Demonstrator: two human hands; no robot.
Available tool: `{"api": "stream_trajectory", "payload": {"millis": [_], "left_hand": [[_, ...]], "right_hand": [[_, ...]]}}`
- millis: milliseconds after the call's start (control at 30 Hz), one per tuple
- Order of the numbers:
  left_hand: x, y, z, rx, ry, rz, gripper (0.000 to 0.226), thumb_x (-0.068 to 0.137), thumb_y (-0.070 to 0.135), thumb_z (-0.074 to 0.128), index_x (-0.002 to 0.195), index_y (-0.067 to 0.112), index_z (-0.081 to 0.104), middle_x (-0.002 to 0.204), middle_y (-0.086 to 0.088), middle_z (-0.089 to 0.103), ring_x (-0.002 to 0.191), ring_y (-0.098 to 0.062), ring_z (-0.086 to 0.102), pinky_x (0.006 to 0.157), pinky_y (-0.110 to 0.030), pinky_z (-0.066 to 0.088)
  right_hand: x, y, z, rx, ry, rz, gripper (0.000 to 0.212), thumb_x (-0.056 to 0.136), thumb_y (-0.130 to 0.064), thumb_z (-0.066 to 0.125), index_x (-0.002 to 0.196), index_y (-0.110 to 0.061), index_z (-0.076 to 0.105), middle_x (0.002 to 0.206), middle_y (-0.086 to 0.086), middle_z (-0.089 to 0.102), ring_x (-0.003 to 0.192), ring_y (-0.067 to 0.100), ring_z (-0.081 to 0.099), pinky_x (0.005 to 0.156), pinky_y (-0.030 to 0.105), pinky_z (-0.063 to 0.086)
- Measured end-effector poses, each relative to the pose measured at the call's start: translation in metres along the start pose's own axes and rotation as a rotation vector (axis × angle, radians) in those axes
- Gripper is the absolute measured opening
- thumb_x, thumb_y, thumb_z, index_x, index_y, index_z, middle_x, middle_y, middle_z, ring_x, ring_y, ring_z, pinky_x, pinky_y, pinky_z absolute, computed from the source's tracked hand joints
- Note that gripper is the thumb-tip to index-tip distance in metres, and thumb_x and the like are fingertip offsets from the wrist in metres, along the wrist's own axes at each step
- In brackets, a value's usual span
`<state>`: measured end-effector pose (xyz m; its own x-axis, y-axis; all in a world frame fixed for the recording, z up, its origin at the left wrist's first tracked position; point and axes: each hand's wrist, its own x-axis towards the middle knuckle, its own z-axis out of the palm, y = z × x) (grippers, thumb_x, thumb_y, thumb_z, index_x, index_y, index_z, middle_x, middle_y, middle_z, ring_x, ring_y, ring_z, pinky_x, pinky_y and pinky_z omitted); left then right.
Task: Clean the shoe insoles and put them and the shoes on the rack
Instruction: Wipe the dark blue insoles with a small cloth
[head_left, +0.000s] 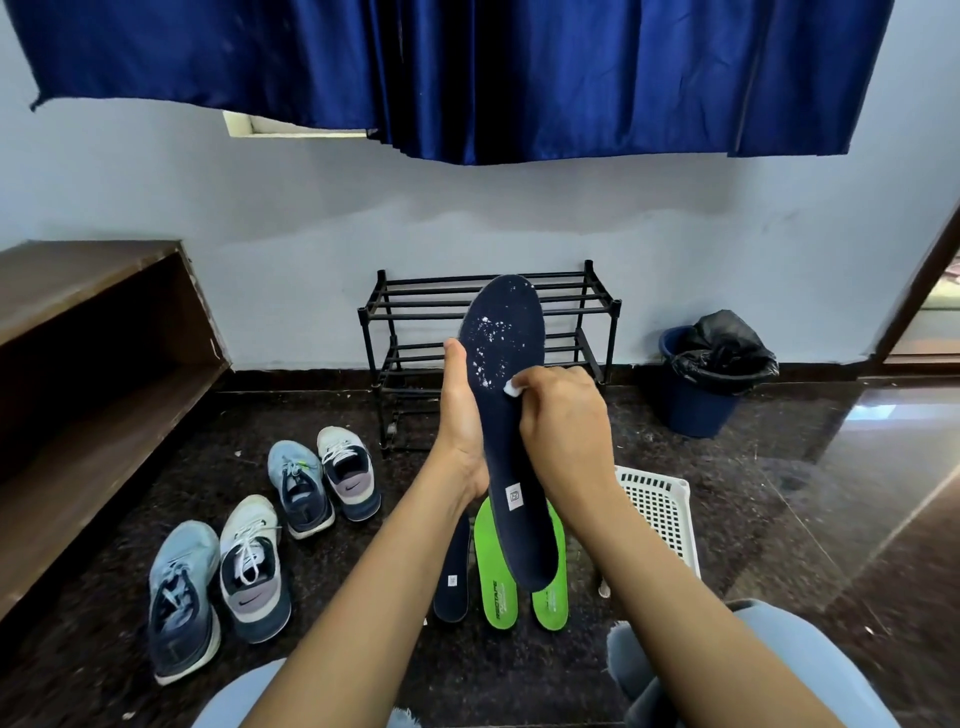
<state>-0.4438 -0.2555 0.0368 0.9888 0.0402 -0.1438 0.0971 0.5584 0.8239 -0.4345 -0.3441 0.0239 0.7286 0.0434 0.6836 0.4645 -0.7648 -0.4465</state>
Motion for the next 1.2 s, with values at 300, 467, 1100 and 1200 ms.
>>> {"api": "stream_trajectory", "payload": {"millis": [300, 467, 1100, 1200], "left_hand": [[0.0, 0.004, -0.006, 0.058, 0.039, 0.028, 0.09, 0.094, 0.071, 0.017, 0.123, -0.001, 0.063, 0.113, -0.018, 0.067, 0.091, -0.024, 0.065, 0.083, -0.032, 0.053], [-0.001, -0.005, 0.001, 0.043, 0.047, 0.041, 0.074, 0.094, 0.069, 0.024, 0.11, 0.013, 0.068, 0.107, -0.007, 0.07, 0.096, -0.021, 0.065, 0.093, -0.034, 0.049], [0.003, 0.004, -0.007, 0.084, 0.079, 0.053, 0.09, 0.095, 0.068, 0.016, 0.126, -0.002, 0.061, 0.124, -0.025, 0.063, 0.113, -0.037, 0.061, 0.1, -0.041, 0.047], [0.003, 0.004, -0.008, 0.082, 0.084, 0.071, 0.088, 0.095, 0.068, 0.016, 0.127, -0.002, 0.061, 0.125, -0.023, 0.063, 0.116, -0.037, 0.06, 0.103, -0.041, 0.046]], "right_hand": [[-0.019, -0.017, 0.007, 0.024, -0.13, -0.1, 0.024, 0.073, -0.008, 0.046, 0.076, -0.007, 0.07, 0.072, 0.006, 0.067, 0.073, 0.027, 0.057, 0.056, 0.033, 0.052], [-0.007, -0.008, 0.006, 0.023, -0.04, -0.056, 0.023, 0.072, -0.003, 0.048, 0.079, -0.006, 0.07, 0.072, 0.008, 0.067, 0.074, 0.029, 0.058, 0.056, 0.037, 0.053], [-0.022, -0.021, 0.009, 0.118, -0.02, -0.086, 0.02, 0.068, 0.0, 0.056, 0.079, -0.008, 0.072, 0.072, 0.007, 0.069, 0.07, 0.029, 0.063, 0.069, 0.027, 0.043], [-0.017, -0.021, 0.009, 0.12, -0.041, -0.107, 0.019, 0.069, -0.001, 0.056, 0.078, -0.008, 0.072, 0.072, 0.008, 0.069, 0.071, 0.028, 0.063, 0.069, 0.029, 0.047]]}}
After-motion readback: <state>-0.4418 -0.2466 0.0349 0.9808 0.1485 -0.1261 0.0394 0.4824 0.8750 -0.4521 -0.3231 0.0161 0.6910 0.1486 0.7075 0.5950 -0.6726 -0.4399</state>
